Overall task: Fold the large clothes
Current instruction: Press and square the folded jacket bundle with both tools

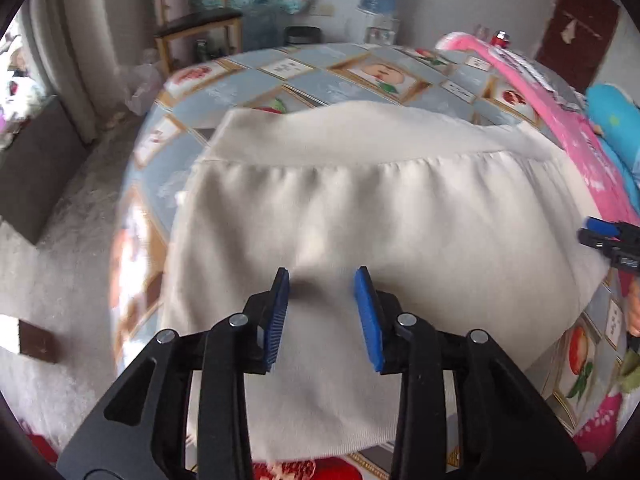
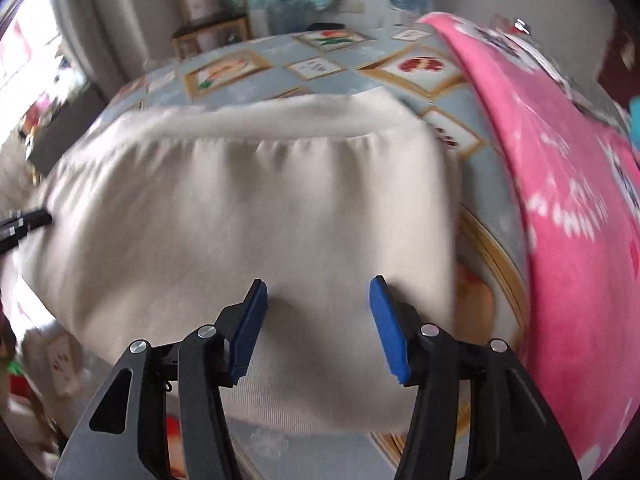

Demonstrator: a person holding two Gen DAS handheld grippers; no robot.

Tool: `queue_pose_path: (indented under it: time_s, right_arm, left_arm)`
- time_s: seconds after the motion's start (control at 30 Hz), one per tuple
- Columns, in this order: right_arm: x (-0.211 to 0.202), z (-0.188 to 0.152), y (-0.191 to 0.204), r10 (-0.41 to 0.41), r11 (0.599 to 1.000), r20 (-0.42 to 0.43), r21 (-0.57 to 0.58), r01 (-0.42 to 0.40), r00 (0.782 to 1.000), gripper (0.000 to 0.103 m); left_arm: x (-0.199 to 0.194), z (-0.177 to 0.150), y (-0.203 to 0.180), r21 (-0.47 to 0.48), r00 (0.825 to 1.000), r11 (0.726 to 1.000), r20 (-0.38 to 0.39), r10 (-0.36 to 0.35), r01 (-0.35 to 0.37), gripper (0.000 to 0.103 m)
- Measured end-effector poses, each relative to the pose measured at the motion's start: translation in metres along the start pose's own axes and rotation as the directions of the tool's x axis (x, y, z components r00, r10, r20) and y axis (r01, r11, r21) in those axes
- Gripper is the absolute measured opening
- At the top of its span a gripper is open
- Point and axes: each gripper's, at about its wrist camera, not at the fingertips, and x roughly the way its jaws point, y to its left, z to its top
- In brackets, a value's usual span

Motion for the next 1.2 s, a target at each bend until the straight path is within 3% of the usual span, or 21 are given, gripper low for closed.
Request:
queue_pose_path:
  time_s: [0.07, 0.13, 0.2, 0.27, 0.37, 0.5, 0.57, 0.7, 0.87, 0.97, 1.07, 1.13, 1.2]
  right_arm:
    - [-0.027, -0.011, 0.004, 0.032, 0.999, 0.063, 0.003, -0.032, 0.998, 0.052]
    - [-0.038, -0.027, 0.015, 0.055, 0.998, 0.091, -0.012, -0.054, 0.994, 0.052]
    - [-0.028, -0.042, 0.027, 0.023, 0.999, 0.072, -0.044, -0.019, 0.997, 0.052]
    - [-0.015, -0.053, 0.034, -0.026, 0.997, 0.085, -0.069, 0.032, 0.996, 0.052]
    - [-0.027, -0.049, 0.045, -0.078, 0.994, 0.089, -0.064, 0.084, 0.993, 0.052]
    - [-0.052, -0.044, 0.087, 0.038, 0.992, 0.18, -0.125, -0.015, 0.983, 0.052]
    - [-0.048, -0.043, 0.116, 0.092, 0.983, 0.19, -0.174, -0.059, 0.977, 0.052]
    - [-0.003, -0.043, 0.151, 0.07, 0.977, 0.112, -0.206, -0.046, 0.991, 0.052]
    - [-0.017, -0.044, 0.135, 0.114, 0.982, 0.117, -0.162, -0.095, 0.987, 0.052]
    - [-0.046, -0.048, 0.112, 0.036, 0.989, 0.196, -0.149, -0.006, 0.98, 0.052]
    - [-0.052, -0.055, 0.069, -0.064, 0.995, 0.21, -0.058, 0.078, 0.976, 0.052]
    - [-0.036, -0.058, 0.041, -0.095, 0.996, 0.157, 0.019, 0.093, 0.983, 0.055]
    - [-0.024, -0.065, 0.027, -0.061, 0.997, 0.16, 0.047, 0.054, 0.985, 0.061]
  left_arm:
    - [-0.024, -0.006, -0.005, -0.004, 0.998, 0.999, 0.048, -0.049, 0.049, 0.032]
    - [-0.041, -0.018, -0.021, 0.046, 0.995, 0.998, 0.089, -0.053, 0.049, 0.034]
    - [-0.039, -0.029, -0.035, 0.094, 0.996, 0.995, 0.086, -0.022, 0.014, 0.041]
    - [-0.017, -0.04, -0.039, 0.106, 1.0, 0.994, 0.013, 0.019, -0.021, 0.043]
    - [-0.018, -0.048, -0.026, 0.043, 0.999, 0.999, 0.033, 0.008, -0.01, 0.043]
    - [-0.043, -0.044, -0.036, 0.052, 0.992, 0.997, 0.104, -0.065, 0.06, 0.042]
    - [-0.043, -0.042, -0.051, 0.069, 0.989, 0.993, 0.104, -0.103, 0.096, 0.042]
    - [-0.012, -0.048, -0.069, 0.096, 0.998, 0.994, 0.045, -0.054, 0.049, 0.043]
    - [-0.022, -0.055, -0.058, 0.066, 0.991, 0.993, 0.085, -0.104, 0.099, 0.043]
    - [-0.042, -0.057, -0.046, 0.061, 0.988, 0.995, 0.132, -0.083, 0.076, 0.044]
    - [-0.047, -0.06, -0.02, -0.005, 0.99, 0.999, 0.133, -0.037, 0.038, 0.049]
    - [-0.031, -0.062, -0.002, -0.059, 0.996, 0.998, 0.09, -0.009, 0.014, 0.049]
    - [-0.028, -0.063, 0.003, -0.071, 0.992, 0.996, 0.124, -0.037, 0.046, 0.049]
